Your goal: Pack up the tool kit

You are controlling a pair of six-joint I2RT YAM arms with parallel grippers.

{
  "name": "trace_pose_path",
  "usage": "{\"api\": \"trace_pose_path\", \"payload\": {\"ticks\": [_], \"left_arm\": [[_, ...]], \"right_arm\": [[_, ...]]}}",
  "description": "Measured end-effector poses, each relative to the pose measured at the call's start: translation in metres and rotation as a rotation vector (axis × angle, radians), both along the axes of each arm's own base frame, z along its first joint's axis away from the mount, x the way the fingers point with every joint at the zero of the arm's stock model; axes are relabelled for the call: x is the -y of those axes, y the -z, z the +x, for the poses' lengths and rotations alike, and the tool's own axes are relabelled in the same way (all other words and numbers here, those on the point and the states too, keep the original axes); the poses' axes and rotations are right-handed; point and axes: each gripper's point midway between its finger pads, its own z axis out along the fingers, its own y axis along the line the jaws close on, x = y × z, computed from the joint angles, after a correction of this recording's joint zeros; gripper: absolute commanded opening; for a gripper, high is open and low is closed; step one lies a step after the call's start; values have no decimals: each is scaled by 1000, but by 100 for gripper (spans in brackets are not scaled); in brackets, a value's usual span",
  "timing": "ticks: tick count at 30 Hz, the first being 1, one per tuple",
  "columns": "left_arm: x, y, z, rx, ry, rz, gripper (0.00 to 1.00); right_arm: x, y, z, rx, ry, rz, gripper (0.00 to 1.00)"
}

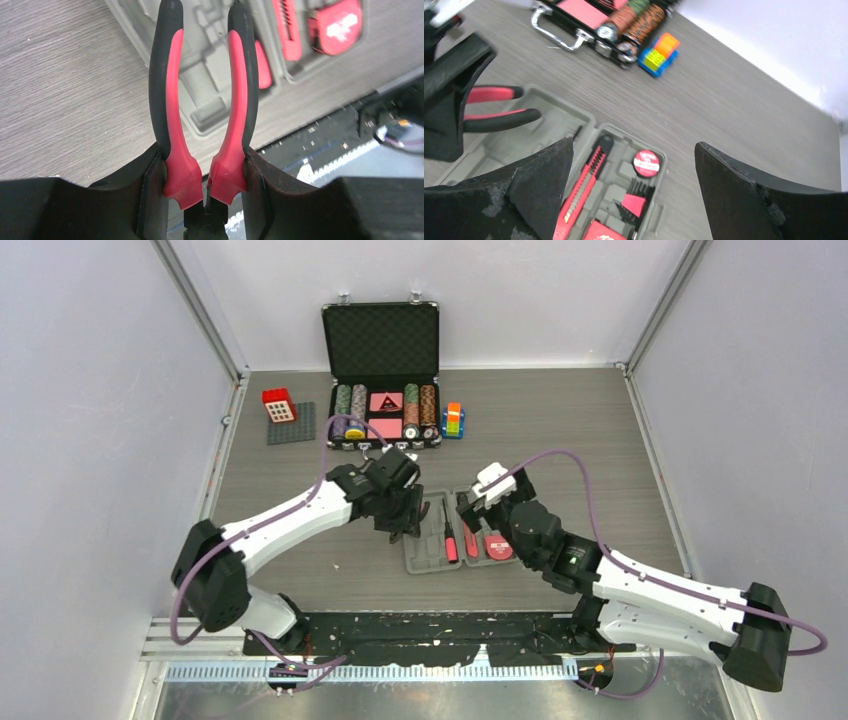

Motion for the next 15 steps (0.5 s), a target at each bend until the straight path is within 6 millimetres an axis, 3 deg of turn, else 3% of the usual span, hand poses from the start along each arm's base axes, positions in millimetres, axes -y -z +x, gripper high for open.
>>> {"api": "trace_pose_path", "payload": {"ticks": [5, 10, 15], "left_arm": [[4, 32, 14, -17, -124, 123, 0], [17, 41, 36, 11, -229, 170, 0], [23, 49, 45, -1, -303, 182, 0]], "right_arm": [[35, 7, -1, -105, 188, 64, 95], [50, 14, -8, -152, 239, 90, 95], [61, 1, -14, -133, 251, 165, 95]]}}
